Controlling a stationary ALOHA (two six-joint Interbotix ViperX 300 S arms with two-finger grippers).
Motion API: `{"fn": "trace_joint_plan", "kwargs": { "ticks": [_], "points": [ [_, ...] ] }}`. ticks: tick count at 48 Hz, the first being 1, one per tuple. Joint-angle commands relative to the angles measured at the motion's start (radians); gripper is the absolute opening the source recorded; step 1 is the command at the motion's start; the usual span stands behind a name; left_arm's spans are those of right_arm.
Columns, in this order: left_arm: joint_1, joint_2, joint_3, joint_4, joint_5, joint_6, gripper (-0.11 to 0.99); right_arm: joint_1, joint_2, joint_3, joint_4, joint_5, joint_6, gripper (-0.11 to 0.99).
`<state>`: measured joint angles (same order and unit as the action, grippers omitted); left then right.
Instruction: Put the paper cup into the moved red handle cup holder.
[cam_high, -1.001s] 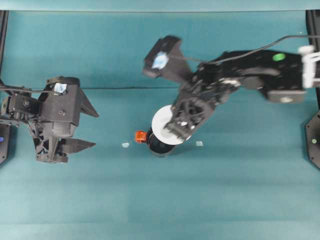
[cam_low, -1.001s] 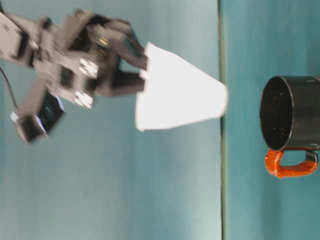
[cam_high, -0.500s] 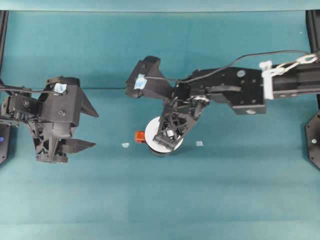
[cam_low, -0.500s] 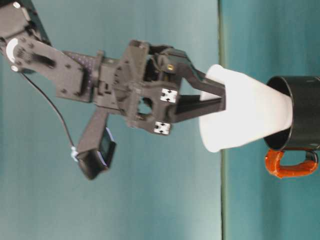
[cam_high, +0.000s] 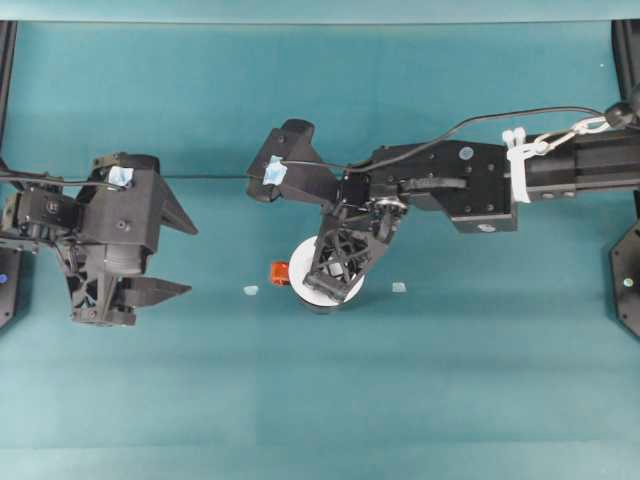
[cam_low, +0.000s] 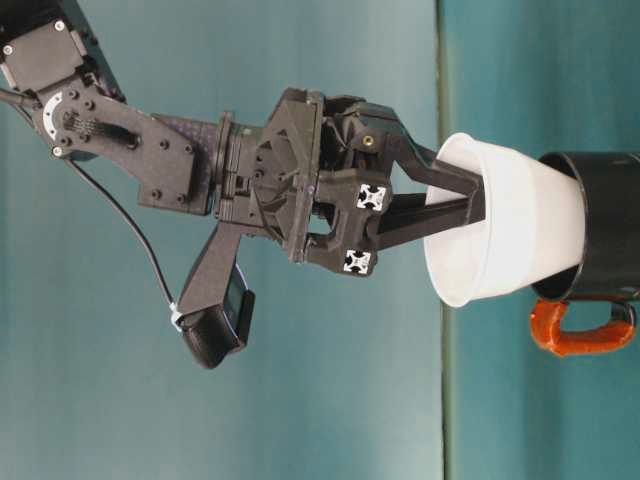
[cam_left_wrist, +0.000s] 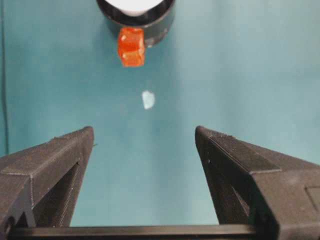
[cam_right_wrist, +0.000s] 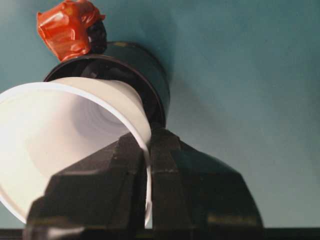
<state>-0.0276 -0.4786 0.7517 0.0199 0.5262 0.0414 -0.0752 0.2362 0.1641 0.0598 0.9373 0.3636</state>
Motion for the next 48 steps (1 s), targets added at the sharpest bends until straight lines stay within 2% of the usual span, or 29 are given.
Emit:
{"fn": "trace_joint_plan", "kwargs": {
  "ticks": [1, 12, 20, 27, 36, 38, 48],
  "points": [
    [0.0, -0.006, -0.012, 0.002, -0.005, -0.002, 0.88, 0.005, -0.015, -0.017, -0.002, -0.005, -0.011, -0.11],
    [0.0, -0.006, -0.014, 0.002, -0.005, -0.005, 0.88, 0.005, -0.015, -0.02, -0.002, -0.008, -0.011, -0.1],
    [0.0, -0.005, -0.014, 0.002, -0.005, -0.032, 0.88, 0.005, -0.015, -0.02, 0.002, -0.006, -0.011, -0.03],
    [0.0, -0.006, -0.012, 0.002, -0.005, -0.052, 0.88, 0.005, -0.015, -0.02, 0.003, -0.006, -0.009, 0.15],
    [0.0, -0.008, -0.012, 0.002, -0.005, -0.055, 0.88, 0.005, -0.015, -0.02, 0.003, -0.006, -0.009, 0.56],
    [0.0, -0.008, -0.012, 0.002, -0.005, -0.054, 0.88, 0.005, -0.018, -0.02, 0.003, -0.006, -0.009, 0.59],
    [0.0, -0.006, -0.014, 0.002, -0.005, -0.054, 0.88, 0.005, -0.021, -0.02, 0.002, -0.008, -0.009, 0.59]
  ]
}}
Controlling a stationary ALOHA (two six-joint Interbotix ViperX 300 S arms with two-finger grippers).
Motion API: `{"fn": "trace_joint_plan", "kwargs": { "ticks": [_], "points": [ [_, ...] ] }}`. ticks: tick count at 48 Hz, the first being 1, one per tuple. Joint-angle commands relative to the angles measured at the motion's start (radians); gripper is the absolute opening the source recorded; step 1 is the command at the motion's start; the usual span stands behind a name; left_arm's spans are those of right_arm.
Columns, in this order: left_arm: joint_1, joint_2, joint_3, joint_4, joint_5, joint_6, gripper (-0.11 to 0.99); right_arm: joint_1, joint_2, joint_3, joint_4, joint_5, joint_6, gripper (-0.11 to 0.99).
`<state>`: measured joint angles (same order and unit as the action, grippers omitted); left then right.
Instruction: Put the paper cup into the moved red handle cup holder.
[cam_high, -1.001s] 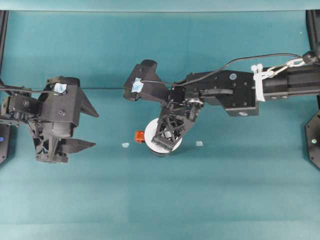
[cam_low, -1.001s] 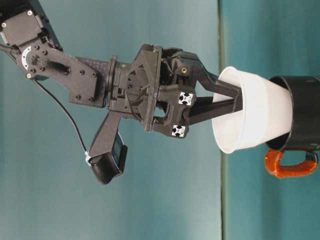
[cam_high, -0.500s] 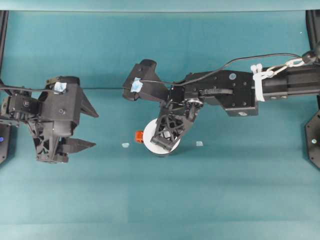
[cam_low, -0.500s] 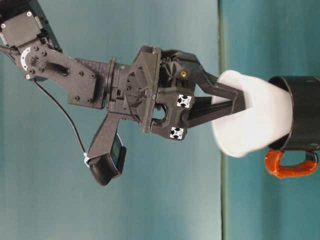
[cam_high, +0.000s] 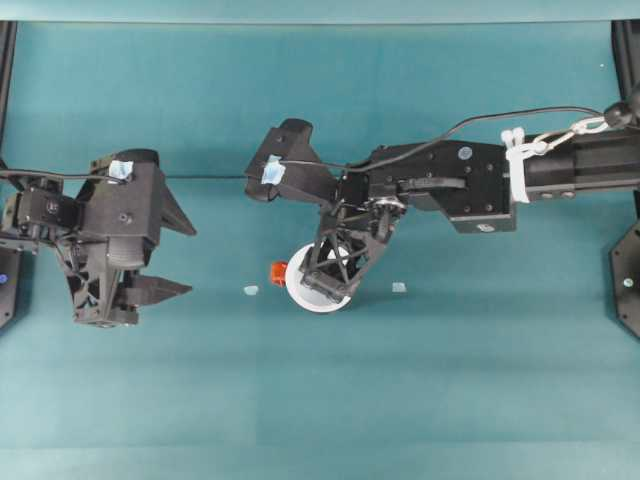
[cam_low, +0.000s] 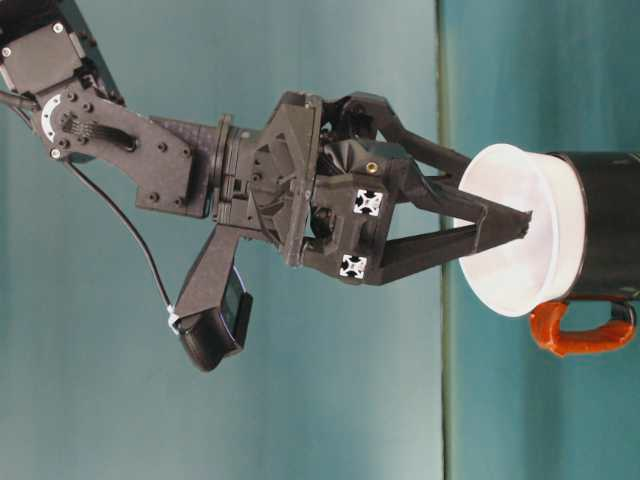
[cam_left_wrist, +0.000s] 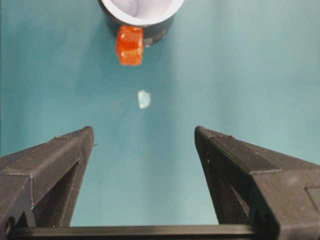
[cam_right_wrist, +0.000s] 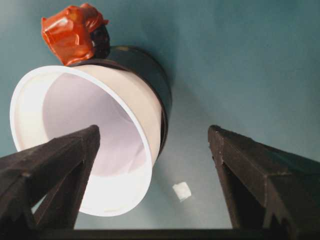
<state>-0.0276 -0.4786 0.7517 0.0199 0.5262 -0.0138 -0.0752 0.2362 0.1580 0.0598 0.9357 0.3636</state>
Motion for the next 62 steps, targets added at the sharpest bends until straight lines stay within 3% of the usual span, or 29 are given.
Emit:
{"fn": "trace_joint_plan", "kwargs": {
  "ticks": [1, 10, 18, 30, 35, 48, 62],
  "points": [
    [0.0, -0.006, -0.014, 0.002, -0.005, 0.002, 0.88, 0.005, -0.023, -0.014, 0.003, -0.006, -0.009, 0.59],
    [0.0, -0.008, -0.012, 0.002, -0.005, 0.002, 0.88, 0.006, -0.038, -0.017, 0.0, -0.002, -0.009, 0.59],
    [0.0, -0.011, -0.011, 0.002, -0.005, 0.002, 0.88, 0.008, -0.126, -0.017, -0.005, 0.002, -0.012, 0.6],
    [-0.002, -0.011, -0.011, 0.002, -0.005, 0.002, 0.88, 0.021, -0.267, 0.002, -0.072, 0.003, -0.014, 0.61],
    [0.0, -0.011, -0.011, 0.002, -0.005, 0.002, 0.88, 0.031, -0.301, 0.02, -0.072, 0.003, -0.021, 0.61],
    [0.0, -0.014, -0.008, 0.002, -0.005, 0.003, 0.88, 0.06, -0.359, 0.063, -0.072, -0.002, -0.11, 0.61],
    [0.0, -0.02, -0.003, 0.002, -0.005, 0.002, 0.88, 0.06, -0.399, 0.106, -0.072, -0.031, -0.11, 0.61]
  ]
}}
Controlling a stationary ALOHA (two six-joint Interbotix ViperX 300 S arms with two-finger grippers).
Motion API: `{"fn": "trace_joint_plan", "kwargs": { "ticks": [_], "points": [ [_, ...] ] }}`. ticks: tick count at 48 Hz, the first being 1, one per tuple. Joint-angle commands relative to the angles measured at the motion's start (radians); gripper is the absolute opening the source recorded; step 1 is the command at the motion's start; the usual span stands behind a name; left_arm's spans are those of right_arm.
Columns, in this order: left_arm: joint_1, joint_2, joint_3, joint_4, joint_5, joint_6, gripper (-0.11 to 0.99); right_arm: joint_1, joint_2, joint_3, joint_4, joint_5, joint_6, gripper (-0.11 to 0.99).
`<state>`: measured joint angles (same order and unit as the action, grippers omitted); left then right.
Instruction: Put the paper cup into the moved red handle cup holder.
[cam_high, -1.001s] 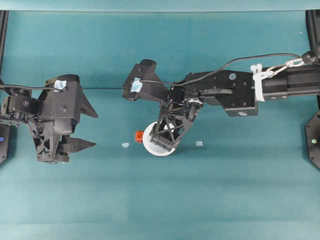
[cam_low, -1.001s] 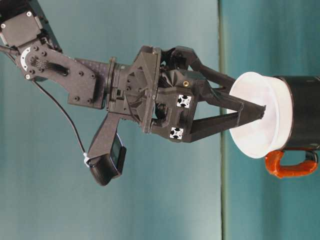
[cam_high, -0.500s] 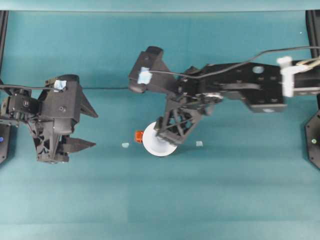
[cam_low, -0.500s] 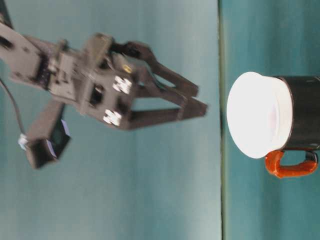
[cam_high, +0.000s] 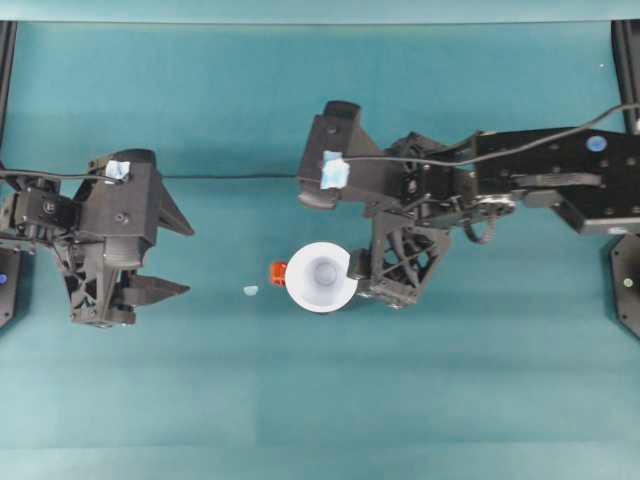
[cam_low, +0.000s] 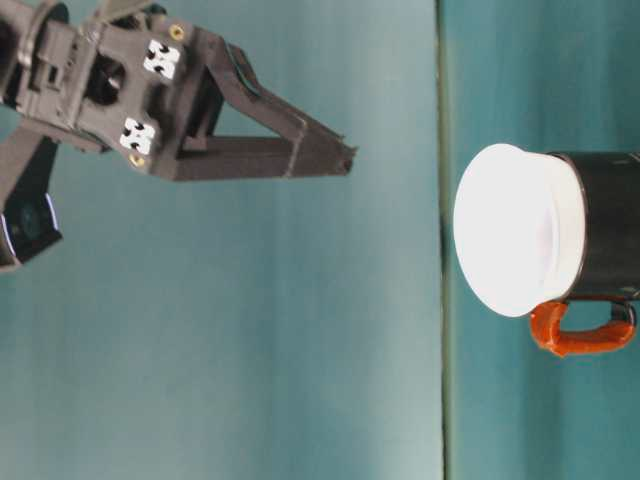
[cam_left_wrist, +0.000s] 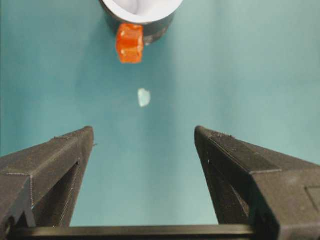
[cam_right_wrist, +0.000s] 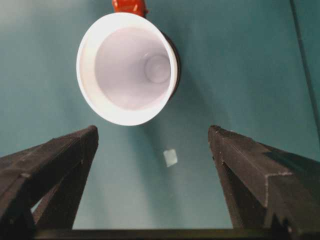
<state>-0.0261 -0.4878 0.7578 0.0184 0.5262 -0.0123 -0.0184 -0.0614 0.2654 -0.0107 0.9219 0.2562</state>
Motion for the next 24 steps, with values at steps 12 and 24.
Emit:
{"fn": "trace_joint_plan", "kwargs": {
  "ticks": [12, 24],
  "points": [
    [-0.003, -0.011, -0.009, 0.003, -0.005, -0.002, 0.88, 0.003, -0.11, 0.012, 0.0, -0.048, 0.0, 0.61],
    [-0.003, -0.011, -0.009, 0.003, -0.005, -0.003, 0.88, 0.003, -0.112, 0.012, 0.0, -0.048, 0.0, 0.61]
  ]
}}
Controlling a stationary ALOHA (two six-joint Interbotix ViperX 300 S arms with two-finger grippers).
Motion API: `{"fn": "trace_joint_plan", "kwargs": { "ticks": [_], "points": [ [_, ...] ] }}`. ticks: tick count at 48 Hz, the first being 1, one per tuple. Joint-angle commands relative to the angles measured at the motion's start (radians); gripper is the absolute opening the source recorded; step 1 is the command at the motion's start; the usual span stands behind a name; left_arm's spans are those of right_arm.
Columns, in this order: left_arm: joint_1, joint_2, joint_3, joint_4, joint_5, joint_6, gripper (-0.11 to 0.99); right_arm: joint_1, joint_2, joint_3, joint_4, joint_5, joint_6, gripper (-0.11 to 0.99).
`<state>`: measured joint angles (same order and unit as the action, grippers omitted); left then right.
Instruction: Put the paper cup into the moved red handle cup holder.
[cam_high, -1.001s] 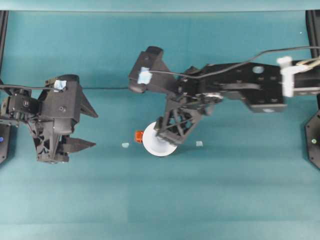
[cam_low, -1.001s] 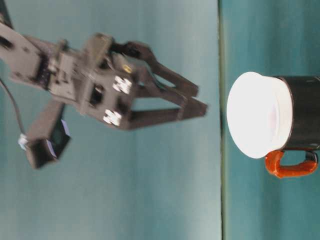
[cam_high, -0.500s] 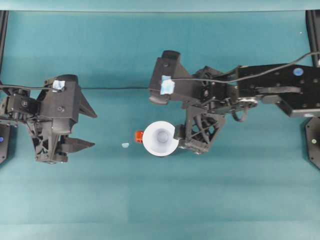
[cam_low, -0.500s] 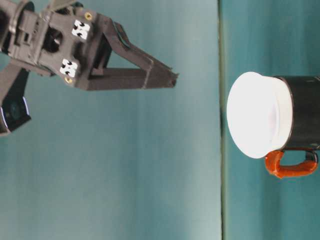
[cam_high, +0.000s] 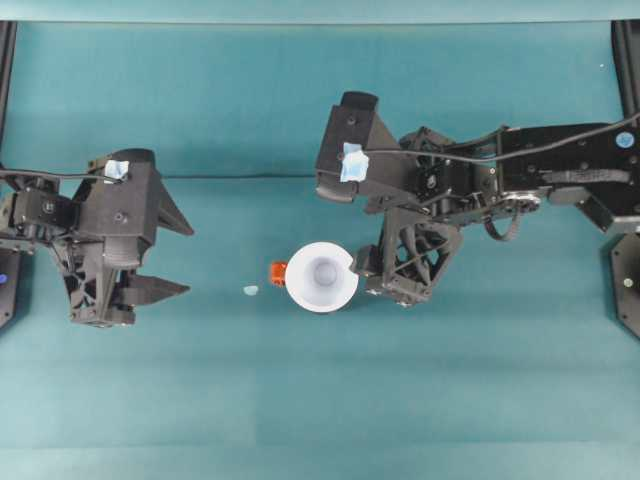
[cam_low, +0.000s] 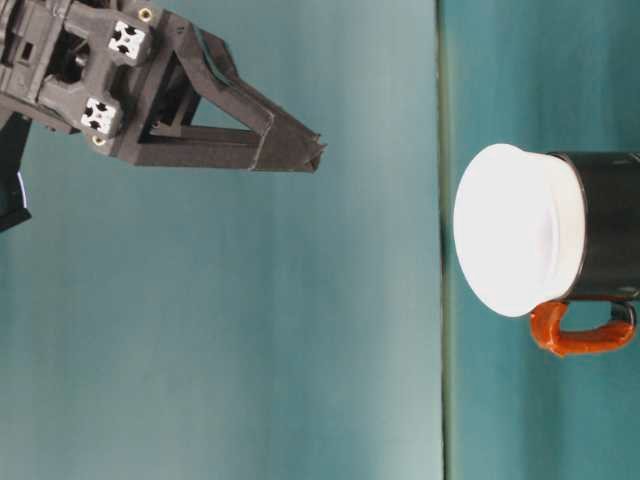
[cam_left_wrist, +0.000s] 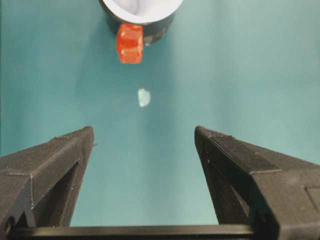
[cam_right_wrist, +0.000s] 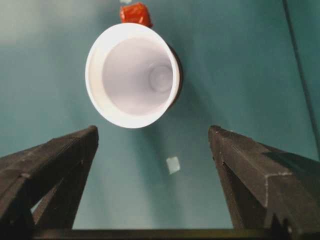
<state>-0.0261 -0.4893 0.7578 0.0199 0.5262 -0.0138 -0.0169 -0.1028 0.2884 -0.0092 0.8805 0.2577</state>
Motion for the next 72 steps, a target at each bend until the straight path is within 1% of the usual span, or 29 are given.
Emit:
{"fn": "trace_joint_plan", "kwargs": {
  "ticks": [1, 3, 18, 19, 20, 27, 29, 31, 32, 36, 37, 44, 54, 55, 56, 57, 58, 59, 60, 72],
  "points": [
    [-0.003, -0.009, -0.009, 0.002, -0.005, -0.002, 0.88, 0.002, -0.069, -0.009, 0.0, -0.006, -0.002, 0.61],
    [-0.002, -0.009, -0.009, 0.002, -0.005, -0.002, 0.88, 0.002, -0.069, -0.009, -0.002, -0.008, 0.0, 0.61],
    [-0.003, -0.009, -0.009, 0.002, -0.003, -0.002, 0.88, 0.002, -0.067, -0.011, -0.002, -0.006, 0.0, 0.61],
    [-0.002, -0.009, -0.009, 0.002, -0.005, -0.002, 0.88, 0.002, -0.067, -0.009, 0.0, -0.006, 0.0, 0.61],
    [-0.003, -0.009, -0.009, 0.002, -0.005, -0.002, 0.88, 0.002, -0.067, -0.009, -0.002, -0.006, 0.0, 0.61],
    [-0.002, -0.009, -0.009, 0.002, -0.005, -0.002, 0.88, 0.002, -0.067, -0.009, 0.0, -0.006, 0.0, 0.61],
    [-0.002, -0.009, -0.009, 0.002, -0.005, -0.002, 0.88, 0.002, -0.067, -0.009, -0.002, -0.006, 0.002, 0.61],
    [-0.002, -0.009, -0.009, 0.002, -0.005, -0.002, 0.88, 0.002, -0.067, -0.011, 0.0, -0.006, 0.002, 0.61],
    [-0.002, -0.009, -0.009, 0.002, -0.005, -0.002, 0.88, 0.002, -0.067, -0.009, -0.002, -0.006, 0.002, 0.61],
    [-0.002, -0.009, -0.009, 0.002, -0.005, -0.002, 0.88, 0.002, -0.067, -0.009, 0.0, -0.006, 0.002, 0.61],
    [-0.003, -0.009, -0.009, 0.002, -0.005, -0.002, 0.88, 0.002, -0.067, -0.009, -0.002, -0.006, 0.002, 0.61],
    [-0.003, -0.009, -0.009, 0.002, -0.005, -0.002, 0.88, 0.002, -0.067, -0.009, 0.0, -0.008, 0.002, 0.61],
    [-0.003, -0.009, -0.009, 0.002, -0.005, -0.002, 0.88, 0.002, -0.066, -0.009, -0.002, -0.008, 0.002, 0.61],
    [-0.002, -0.009, -0.009, 0.002, -0.005, -0.002, 0.88, 0.002, -0.066, -0.009, 0.0, -0.008, 0.002, 0.61],
    [-0.003, -0.009, -0.009, 0.002, -0.003, -0.002, 0.88, 0.002, -0.066, -0.009, -0.002, -0.006, 0.002, 0.61],
    [-0.003, -0.009, -0.009, 0.002, -0.005, -0.002, 0.88, 0.002, -0.066, -0.011, 0.0, -0.008, 0.002, 0.61],
    [-0.002, -0.009, -0.009, 0.002, -0.005, -0.002, 0.88, 0.002, -0.066, -0.011, -0.002, -0.006, 0.002, 0.61],
    [-0.003, -0.009, -0.009, 0.002, -0.005, -0.002, 0.88, 0.002, -0.066, -0.011, 0.0, -0.008, 0.002, 0.61],
    [-0.002, -0.009, -0.009, 0.002, -0.005, -0.002, 0.88, 0.002, -0.066, -0.011, -0.002, -0.006, 0.002, 0.61],
    [-0.002, -0.009, -0.011, 0.002, -0.005, -0.002, 0.88, 0.002, -0.067, -0.028, 0.0, -0.005, 0.002, 0.61]
  ]
}}
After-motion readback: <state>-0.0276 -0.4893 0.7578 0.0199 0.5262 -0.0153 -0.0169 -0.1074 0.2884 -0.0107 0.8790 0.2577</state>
